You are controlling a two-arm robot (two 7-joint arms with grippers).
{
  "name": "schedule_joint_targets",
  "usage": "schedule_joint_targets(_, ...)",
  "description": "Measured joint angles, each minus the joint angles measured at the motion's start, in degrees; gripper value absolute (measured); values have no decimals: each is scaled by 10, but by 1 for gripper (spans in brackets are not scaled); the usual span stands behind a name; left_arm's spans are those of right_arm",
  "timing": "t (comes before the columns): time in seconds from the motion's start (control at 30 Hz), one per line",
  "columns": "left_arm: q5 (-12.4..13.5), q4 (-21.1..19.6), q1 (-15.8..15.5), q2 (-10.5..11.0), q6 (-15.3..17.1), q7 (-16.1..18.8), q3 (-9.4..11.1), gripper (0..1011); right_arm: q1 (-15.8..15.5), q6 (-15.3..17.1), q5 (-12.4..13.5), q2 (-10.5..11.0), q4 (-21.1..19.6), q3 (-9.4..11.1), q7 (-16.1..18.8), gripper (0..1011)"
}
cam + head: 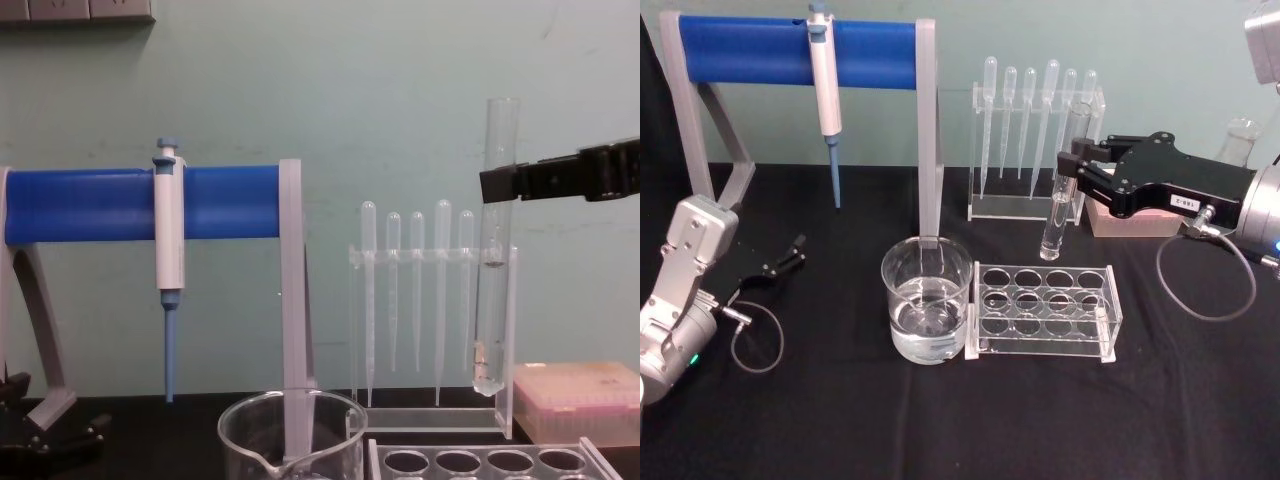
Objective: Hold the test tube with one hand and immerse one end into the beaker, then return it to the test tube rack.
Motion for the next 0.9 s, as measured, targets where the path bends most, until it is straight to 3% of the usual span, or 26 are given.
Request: schedule_joint_targets(0.9,0,0,0,0,0,0,0,1000,0,0,0,0,0,0,0,241)
